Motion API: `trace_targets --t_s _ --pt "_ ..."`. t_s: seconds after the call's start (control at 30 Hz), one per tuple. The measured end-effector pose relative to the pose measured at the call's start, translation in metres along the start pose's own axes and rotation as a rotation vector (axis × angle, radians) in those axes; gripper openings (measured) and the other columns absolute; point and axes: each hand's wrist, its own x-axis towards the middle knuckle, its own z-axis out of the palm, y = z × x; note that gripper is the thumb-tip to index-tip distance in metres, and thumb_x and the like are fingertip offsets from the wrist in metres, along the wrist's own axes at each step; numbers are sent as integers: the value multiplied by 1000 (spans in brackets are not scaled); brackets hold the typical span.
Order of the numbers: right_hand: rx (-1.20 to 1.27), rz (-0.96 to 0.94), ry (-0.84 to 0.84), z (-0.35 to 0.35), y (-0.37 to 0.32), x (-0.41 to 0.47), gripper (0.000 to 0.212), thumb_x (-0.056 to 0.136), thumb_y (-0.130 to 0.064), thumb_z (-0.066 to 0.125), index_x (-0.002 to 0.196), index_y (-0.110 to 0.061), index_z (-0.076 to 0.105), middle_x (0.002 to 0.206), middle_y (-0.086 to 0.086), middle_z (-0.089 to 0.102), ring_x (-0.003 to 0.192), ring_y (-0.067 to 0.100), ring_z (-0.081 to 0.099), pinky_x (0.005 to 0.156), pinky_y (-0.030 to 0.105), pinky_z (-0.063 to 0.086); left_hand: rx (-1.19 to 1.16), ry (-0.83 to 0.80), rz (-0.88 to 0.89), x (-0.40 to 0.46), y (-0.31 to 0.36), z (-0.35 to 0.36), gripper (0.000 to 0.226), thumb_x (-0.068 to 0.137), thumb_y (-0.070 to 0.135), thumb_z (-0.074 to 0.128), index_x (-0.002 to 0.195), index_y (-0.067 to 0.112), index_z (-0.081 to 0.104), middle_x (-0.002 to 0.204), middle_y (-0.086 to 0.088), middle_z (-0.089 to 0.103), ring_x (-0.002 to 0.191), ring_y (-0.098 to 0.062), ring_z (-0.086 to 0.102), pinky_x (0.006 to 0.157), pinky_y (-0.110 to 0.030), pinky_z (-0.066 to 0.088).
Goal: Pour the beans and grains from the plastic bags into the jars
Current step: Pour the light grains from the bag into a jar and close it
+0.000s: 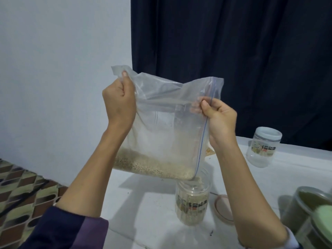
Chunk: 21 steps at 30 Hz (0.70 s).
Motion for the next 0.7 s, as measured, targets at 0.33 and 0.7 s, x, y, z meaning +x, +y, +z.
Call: trace_targets --t_s 0.33,0.7 --pt "7 54 -27 -3 0 -6 18 91 1 58 86 -12 69 71 -3 73 71 8 70 79 25 54 -11 -23 22 3 3 2 54 102 14 38 51 22 20 33 15 27 35 -4 26 40 -13 20" --pt "-14 25 17 -3 -1 -11 18 92 -1 57 87 -13 69 72 -3 73 74 9 70 88 31 54 -12 -59 42 3 8 3 55 102 14 38 51 22 20 33 15 29 36 -4 27 41 -13 20"
